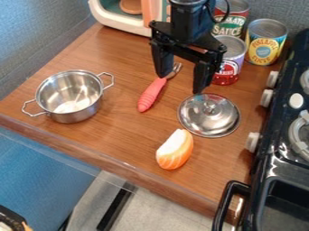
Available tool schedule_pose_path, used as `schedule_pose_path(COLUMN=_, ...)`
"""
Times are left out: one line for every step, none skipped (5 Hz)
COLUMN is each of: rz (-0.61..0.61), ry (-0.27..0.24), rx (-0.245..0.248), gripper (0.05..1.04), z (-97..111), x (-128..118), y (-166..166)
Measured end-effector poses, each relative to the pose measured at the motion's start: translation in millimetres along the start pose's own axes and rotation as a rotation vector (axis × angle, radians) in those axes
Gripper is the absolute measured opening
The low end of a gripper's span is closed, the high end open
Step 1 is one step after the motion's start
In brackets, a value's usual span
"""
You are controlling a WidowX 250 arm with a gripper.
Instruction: Move the red fork to the middle left side of the table
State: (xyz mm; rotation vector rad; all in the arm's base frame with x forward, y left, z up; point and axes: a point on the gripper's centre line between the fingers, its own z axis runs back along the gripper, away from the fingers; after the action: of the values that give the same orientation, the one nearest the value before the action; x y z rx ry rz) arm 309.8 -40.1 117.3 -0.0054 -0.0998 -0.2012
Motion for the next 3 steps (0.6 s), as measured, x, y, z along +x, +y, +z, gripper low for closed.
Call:
schedule_pose_path(rz=0.002, ry=0.028, rx=-0.002, gripper=1.001, z=-9.3, x=-1.1, y=-0.1)
schedule_pose_path(rz=0.046, ry=-0.019, rx=0.012, gripper=1.001, z=-12.3, x=6.5, y=15.2)
schedule_pose_path(rz=0.122, ry=-0.054, rx=0.024, gripper=1.001, z=-23.3, x=17.5, y=41.6)
